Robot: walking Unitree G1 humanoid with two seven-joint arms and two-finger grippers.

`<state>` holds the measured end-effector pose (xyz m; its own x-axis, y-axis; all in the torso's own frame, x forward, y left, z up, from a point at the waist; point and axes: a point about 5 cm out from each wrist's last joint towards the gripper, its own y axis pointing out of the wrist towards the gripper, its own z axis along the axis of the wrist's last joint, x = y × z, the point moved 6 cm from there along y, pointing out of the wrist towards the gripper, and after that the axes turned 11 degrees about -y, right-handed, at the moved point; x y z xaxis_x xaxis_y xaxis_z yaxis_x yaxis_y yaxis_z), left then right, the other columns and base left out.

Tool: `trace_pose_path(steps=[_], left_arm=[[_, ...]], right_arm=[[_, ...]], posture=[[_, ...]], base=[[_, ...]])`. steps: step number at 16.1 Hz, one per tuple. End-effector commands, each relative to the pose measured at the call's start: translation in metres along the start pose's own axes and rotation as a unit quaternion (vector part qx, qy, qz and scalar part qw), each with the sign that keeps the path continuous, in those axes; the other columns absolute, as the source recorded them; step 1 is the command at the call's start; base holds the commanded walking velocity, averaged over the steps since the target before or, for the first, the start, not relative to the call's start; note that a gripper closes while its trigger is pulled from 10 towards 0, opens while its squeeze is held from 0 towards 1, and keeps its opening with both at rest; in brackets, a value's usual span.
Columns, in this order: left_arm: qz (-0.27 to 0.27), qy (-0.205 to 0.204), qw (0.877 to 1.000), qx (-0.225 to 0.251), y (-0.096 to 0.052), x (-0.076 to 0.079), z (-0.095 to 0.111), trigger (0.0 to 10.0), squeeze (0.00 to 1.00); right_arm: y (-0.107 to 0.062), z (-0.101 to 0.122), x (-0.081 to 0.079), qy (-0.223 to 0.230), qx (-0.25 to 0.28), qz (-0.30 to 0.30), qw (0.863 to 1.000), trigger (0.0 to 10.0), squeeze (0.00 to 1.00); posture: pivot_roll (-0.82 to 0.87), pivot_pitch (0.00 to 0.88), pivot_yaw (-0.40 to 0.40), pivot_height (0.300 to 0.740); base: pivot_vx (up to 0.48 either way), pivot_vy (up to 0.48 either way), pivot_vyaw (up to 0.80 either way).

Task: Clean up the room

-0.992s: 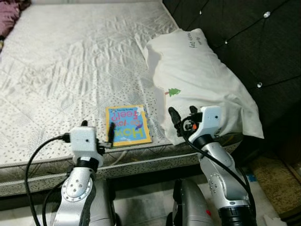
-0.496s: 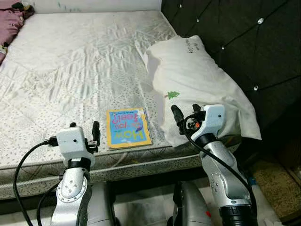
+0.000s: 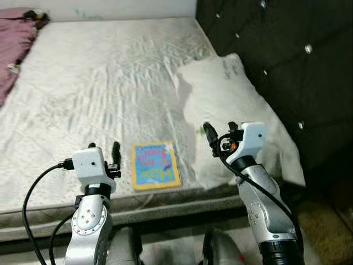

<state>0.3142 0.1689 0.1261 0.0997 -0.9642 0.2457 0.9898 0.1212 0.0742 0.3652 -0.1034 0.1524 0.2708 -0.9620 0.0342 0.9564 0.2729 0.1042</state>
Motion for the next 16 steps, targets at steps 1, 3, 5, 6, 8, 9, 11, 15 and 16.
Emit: trace_pose_path(steps=[1, 3, 5, 6, 8, 9, 11, 15, 16], left_arm=[[-0.002, -0.007, 1.000, -0.007, -0.001, 0.001, -0.003, 10.0, 1.00], [-0.003, -0.014, 1.000, -0.006, -0.001, 0.002, -0.003, 10.0, 1.00], [-0.007, -0.014, 1.000, -0.006, 0.000, 0.003, -0.002, 10.0, 1.00], [-0.009, -0.015, 1.000, -0.006, 0.000, 0.003, -0.002, 10.0, 1.00], [-0.015, -0.019, 1.000, -0.007, 0.001, 0.005, -0.002, 10.0, 1.00], [-0.017, -0.020, 1.000, -0.007, 0.001, 0.006, -0.002, 10.0, 1.00], [-0.029, -0.018, 0.999, -0.017, 0.000, 0.011, -0.007, 10.0, 1.00], [-0.038, -0.029, 0.998, -0.027, 0.001, 0.014, -0.011, 10.0, 1.00], [-0.037, -0.028, 0.998, -0.037, -0.002, 0.014, -0.015, 10.0, 1.00]], right_arm=[[0.001, 0.006, 0.000, 0.002, 0.010, 0.000, 1.000, 10.0, 0.00], [0.001, 0.005, 0.001, 0.000, 0.010, -0.001, 1.000, 10.0, 0.00], [0.001, 0.005, 0.003, -0.001, 0.009, -0.003, 1.000, 10.0, 0.00], [0.001, 0.005, 0.003, -0.002, 0.009, -0.004, 1.000, 10.0, 0.00], [0.001, 0.005, 0.005, -0.003, 0.009, -0.008, 1.000, 10.0, 0.00], [0.000, 0.004, 0.005, -0.004, 0.009, -0.009, 1.000, 10.0, 0.00], [0.000, 0.004, 0.012, -0.012, 0.009, -0.025, 1.000, 10.0, 0.00], [-0.003, -0.001, 0.022, -0.026, -0.001, -0.042, 0.999, 10.0, 0.00], [-0.004, -0.002, 0.022, -0.030, -0.002, -0.041, 0.999, 10.0, 0.00]], posture=[[0.02, 0.066, -0.016, 0.710], [0.03, 0.064, -0.019, 0.740], [0.02, 0.062, -0.016, 0.740], [0.02, 0.062, -0.015, 0.740], [0.02, 0.060, -0.013, 0.740], [0.02, 0.058, -0.013, 0.740], [0.02, 0.054, -0.013, 0.740], [0.03, 0.045, -0.012, 0.740], [0.03, 0.041, -0.010, 0.740]], base=[[0.000, 0.000, 0.00], [0.000, 0.000, 0.00], [0.000, 0.000, 0.00], [0.000, 0.000, 0.00], [0.000, 0.000, 0.00], [0.000, 0.000, 0.00], [0.000, 0.000, 0.00], [0.000, 0.000, 0.00], [0.000, 0.000, 0.00]])
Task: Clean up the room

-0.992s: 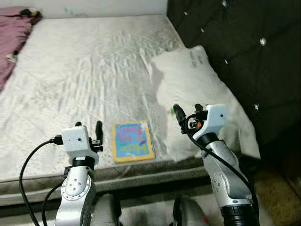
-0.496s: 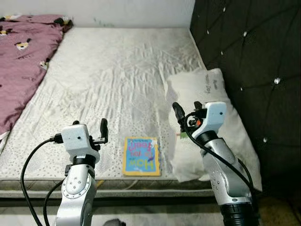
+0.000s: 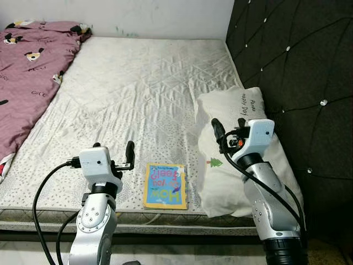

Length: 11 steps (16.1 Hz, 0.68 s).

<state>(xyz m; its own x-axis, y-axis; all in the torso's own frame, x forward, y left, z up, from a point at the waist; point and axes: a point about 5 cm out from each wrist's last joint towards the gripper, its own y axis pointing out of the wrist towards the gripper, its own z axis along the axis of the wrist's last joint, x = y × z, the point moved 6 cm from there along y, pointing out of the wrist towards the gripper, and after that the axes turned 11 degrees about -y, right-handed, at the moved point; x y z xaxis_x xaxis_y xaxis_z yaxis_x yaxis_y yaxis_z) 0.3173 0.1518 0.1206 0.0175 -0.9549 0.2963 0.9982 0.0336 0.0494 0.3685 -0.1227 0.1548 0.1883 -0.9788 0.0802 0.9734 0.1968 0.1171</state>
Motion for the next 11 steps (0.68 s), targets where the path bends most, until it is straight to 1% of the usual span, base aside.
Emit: trace_pose_path(steps=[1, 2, 3, 4, 5, 6, 7, 8, 9, 11], left_arm=[[0.003, -0.002, 1.000, -0.025, -0.006, -0.002, -0.011, 10.0, 1.00], [0.009, 0.003, 0.999, -0.034, -0.011, -0.003, -0.015, 10.0, 1.00], [0.023, 0.009, 0.999, -0.039, -0.011, -0.008, -0.018, 10.0, 1.00], [0.050, 0.015, 0.998, -0.040, -0.011, -0.018, -0.018, 10.0, 0.84], [0.053, 0.012, 0.998, -0.040, -0.011, -0.020, -0.018, 10.0, 0.00], [0.044, 0.003, 0.998, -0.042, -0.010, -0.018, -0.018, 10.0, 0.00], [0.036, -0.002, 0.998, -0.043, -0.008, -0.013, -0.019, 10.0, 0.00], [0.033, -0.005, 0.998, -0.044, -0.007, -0.011, -0.019, 10.0, 0.00], [0.029, -0.006, 0.999, -0.042, -0.006, -0.009, -0.018, 10.0, 0.00], [0.024, -0.008, 0.999, -0.041, -0.005, -0.007, -0.017, 10.0, 0.00]], right_arm=[[-0.003, -0.006, 0.003, -0.005, -0.008, -0.003, 1.000, 10.0, 0.00], [-0.005, -0.007, 0.006, -0.007, -0.011, -0.011, 1.000, 10.0, 0.00], [-0.006, -0.010, 0.007, -0.011, -0.015, -0.017, 1.000, 10.0, 0.00], [-0.010, -0.017, 0.010, -0.018, -0.029, -0.026, 0.999, 10.0, 0.00], [-0.014, -0.023, 0.009, -0.022, -0.039, -0.024, 0.999, 10.0, 0.00], [-0.015, -0.026, 0.007, -0.017, -0.042, -0.021, 0.999, 10.0, 0.00], [-0.016, -0.026, 0.006, -0.026, -0.040, -0.021, 0.999, 10.0, 0.00], [-0.016, -0.026, 0.007, -0.025, -0.041, -0.024, 0.999, 10.0, 0.00], [-0.016, -0.025, 0.012, -0.032, -0.037, -0.035, 0.998, 10.0, 0.00], [-0.018, -0.026, 0.017, -0.038, -0.036, -0.044, 0.998, 10.0, 0.00]], posture=[[0.03, 0.041, -0.010, 0.740], [0.03, 0.041, -0.010, 0.740], [0.03, 0.034, -0.011, 0.740], [0.04, 0.033, -0.012, 0.740], [0.04, 0.031, -0.015, 0.740], [0.04, 0.031, -0.015, 0.740], [0.03, 0.030, -0.015, 0.740], [0.03, 0.030, -0.015, 0.740], [0.03, 0.031, -0.015, 0.740], [0.03, 0.036, -0.010, 0.740]], base=[[0.000, 0.000, 0.00], [0.000, 0.000, 0.00], [0.000, 0.000, 0.00], [0.000, 0.000, 0.00], [0.000, 0.000, -0.52], [0.000, 0.000, -0.80], [0.000, 0.000, -0.80], [0.000, 0.000, -0.80], [0.000, 0.000, -0.40], [0.000, 0.000, 0.00]])
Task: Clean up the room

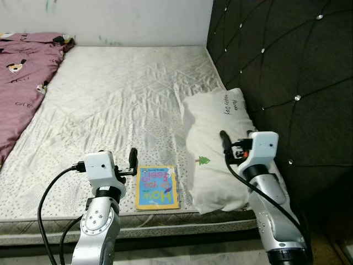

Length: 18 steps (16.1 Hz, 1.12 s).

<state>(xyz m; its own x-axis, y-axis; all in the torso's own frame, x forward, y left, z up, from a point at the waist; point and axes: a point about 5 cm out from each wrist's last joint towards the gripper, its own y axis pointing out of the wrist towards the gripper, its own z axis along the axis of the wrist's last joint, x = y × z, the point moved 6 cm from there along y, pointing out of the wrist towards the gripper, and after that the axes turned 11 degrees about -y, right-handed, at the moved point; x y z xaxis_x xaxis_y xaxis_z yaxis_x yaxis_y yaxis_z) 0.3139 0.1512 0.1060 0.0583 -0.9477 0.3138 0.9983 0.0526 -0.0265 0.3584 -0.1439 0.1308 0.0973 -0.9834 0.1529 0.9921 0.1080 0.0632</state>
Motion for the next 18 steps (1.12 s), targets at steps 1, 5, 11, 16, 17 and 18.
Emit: trace_pose_path(steps=[1, 5, 11, 16, 17, 18], left_arm=[[0.004, -0.001, 1.000, -0.008, 0.000, -0.003, -0.002, 10.0, 0.00], [-0.001, -0.004, 1.000, -0.011, 0.001, -0.002, -0.002, 10.0, 0.00], [0.003, -0.002, 1.000, -0.015, 0.001, -0.004, -0.003, 10.0, 0.00], [0.008, -0.005, 1.000, -0.017, 0.002, -0.004, -0.005, 10.0, 0.00], [0.009, -0.005, 1.000, -0.018, 0.002, -0.004, -0.005, 10.0, 0.00], [0.010, -0.005, 1.000, -0.019, 0.003, -0.004, -0.005, 10.0, 0.00]], right_arm=[[-0.002, -0.004, 0.002, -0.005, -0.003, -0.008, 1.000, 10.0, 0.00], [-0.006, -0.007, -0.001, -0.028, -0.003, -0.006, 1.000, 10.0, 0.00], [-0.003, -0.010, 0.000, -0.028, 0.004, -0.015, 0.999, 10.0, 0.00], [-0.006, -0.018, -0.003, -0.005, -0.013, 0.004, 1.000, 10.0, 0.00], [-0.006, -0.015, -0.004, -0.005, -0.006, 0.007, 1.000, 10.0, 0.00], [-0.005, -0.017, 0.000, -0.023, -0.013, -0.005, 1.000, 10.0, 0.00]], posture=[[0.03, 0.038, -0.008, 0.740], [0.02, 0.047, -0.005, 0.740], [0.03, 0.054, -0.005, 0.740], [0.03, 0.053, -0.007, 0.740], [0.03, 0.053, -0.007, 0.740], [0.02, 0.053, -0.009, 0.740]], base=[[0.000, 0.000, 0.00], [0.000, 0.000, 0.00], [0.000, 0.180, 0.00], [0.000, 0.337, 0.00], [0.000, 0.379, 0.00], [0.000, 0.386, 0.00]])
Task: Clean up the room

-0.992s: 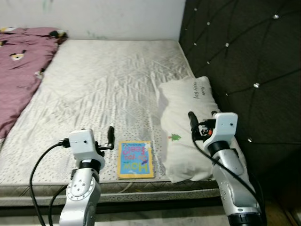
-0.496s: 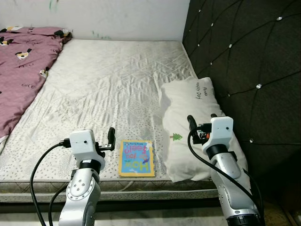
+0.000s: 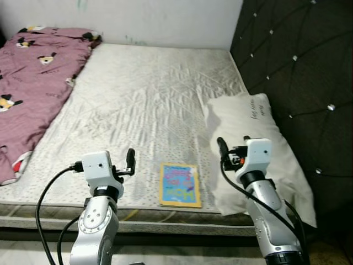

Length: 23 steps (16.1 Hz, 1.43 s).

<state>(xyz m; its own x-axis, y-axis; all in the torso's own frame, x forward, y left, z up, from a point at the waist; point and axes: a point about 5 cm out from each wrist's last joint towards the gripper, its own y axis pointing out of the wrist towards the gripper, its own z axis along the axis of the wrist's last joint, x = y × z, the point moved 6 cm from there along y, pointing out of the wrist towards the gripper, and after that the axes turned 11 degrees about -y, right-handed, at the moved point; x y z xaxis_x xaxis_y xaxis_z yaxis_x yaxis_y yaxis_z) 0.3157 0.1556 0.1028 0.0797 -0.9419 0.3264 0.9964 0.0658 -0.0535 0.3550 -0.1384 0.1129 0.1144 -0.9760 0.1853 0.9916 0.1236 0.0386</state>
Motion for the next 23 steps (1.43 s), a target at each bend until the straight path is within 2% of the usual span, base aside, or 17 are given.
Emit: trace_pose_path(steps=[1, 3, 5, 7, 10, 14, 17, 19, 20, 21, 23], left_arm=[[-0.001, 0.002, 1.000, -0.009, 0.001, 0.001, -0.004, 10.0, 0.00], [-0.001, 0.002, 1.000, -0.009, 0.001, 0.001, -0.004, 10.0, 0.00], [0.001, 0.002, 1.000, -0.009, 0.002, 0.001, -0.003, 10.0, 0.00], [0.001, 0.002, 1.000, -0.009, 0.002, 0.001, -0.004, 10.0, 0.00], [0.002, 0.002, 1.000, -0.010, 0.002, 0.000, -0.004, 10.0, 0.00], [0.006, -0.001, 1.000, -0.013, 0.002, 0.000, -0.005, 10.0, 0.00], [0.007, -0.001, 1.000, -0.016, 0.002, -0.001, -0.006, 10.0, 0.00], [0.007, -0.001, 1.000, -0.016, 0.003, -0.001, -0.007, 10.0, 0.00], [0.007, -0.002, 1.000, -0.017, 0.003, -0.001, -0.007, 10.0, 0.00], [0.007, 0.000, 1.000, -0.019, 0.003, -0.001, -0.008, 10.0, 0.00], [-0.008, 0.000, 1.000, -0.008, 0.003, 0.002, -0.004, 10.0, 0.00]], right_arm=[[0.000, -0.003, 0.006, -0.013, -0.009, -0.013, 1.000, 10.0, 0.00], [0.001, -0.004, 0.005, -0.072, -0.008, -0.017, 0.997, 10.0, 0.00], [0.001, -0.004, 0.004, -0.056, -0.003, -0.011, 0.998, 10.0, 0.00], [0.002, -0.005, 0.009, -0.054, -0.008, -0.025, 0.998, 10.0, 0.00], [0.000, -0.007, 0.001, 0.001, -0.010, 0.006, 1.000, 10.0, 0.00], [0.000, -0.008, -0.003, 0.013, -0.012, 0.013, 1.000, 10.0, 0.00], [-0.001, -0.010, -0.016, 0.017, -0.019, 0.055, 0.998, 10.0, 0.00], [0.000, -0.008, -0.018, -0.004, -0.016, 0.057, 0.998, 10.0, 0.00], [0.000, -0.008, -0.017, -0.050, -0.011, 0.047, 0.998, 10.0, 0.00], [-0.001, -0.007, -0.024, -0.049, 0.000, 0.073, 0.996, 10.0, 0.00], [0.000, -0.004, -0.022, -0.083, 0.005, 0.070, 0.994, 10.0, 0.00]], posture=[[0.02, 0.053, -0.010, 0.740], [0.02, 0.053, -0.011, 0.740], [0.02, 0.052, -0.011, 0.740], [0.02, 0.052, -0.010, 0.740], [0.02, 0.052, -0.010, 0.740], [0.02, 0.053, -0.011, 0.740], [0.02, 0.049, -0.013, 0.740], [0.02, 0.043, -0.013, 0.740], [0.02, 0.043, -0.013, 0.740], [0.02, 0.043, -0.013, 0.740], [0.02, 0.040, -0.013, 0.740]], base=[[0.000, 0.386, 0.00], [0.000, 0.384, 0.00], [0.000, 0.384, 0.00], [0.000, 0.386, 0.00], [0.000, 0.390, 0.00], [0.000, 0.451, 0.00], [0.000, 0.480, 0.00], [0.000, 0.480, 0.00], [0.000, 0.480, 0.00], [0.000, 0.480, 0.00], [0.000, 0.178, 0.00]])
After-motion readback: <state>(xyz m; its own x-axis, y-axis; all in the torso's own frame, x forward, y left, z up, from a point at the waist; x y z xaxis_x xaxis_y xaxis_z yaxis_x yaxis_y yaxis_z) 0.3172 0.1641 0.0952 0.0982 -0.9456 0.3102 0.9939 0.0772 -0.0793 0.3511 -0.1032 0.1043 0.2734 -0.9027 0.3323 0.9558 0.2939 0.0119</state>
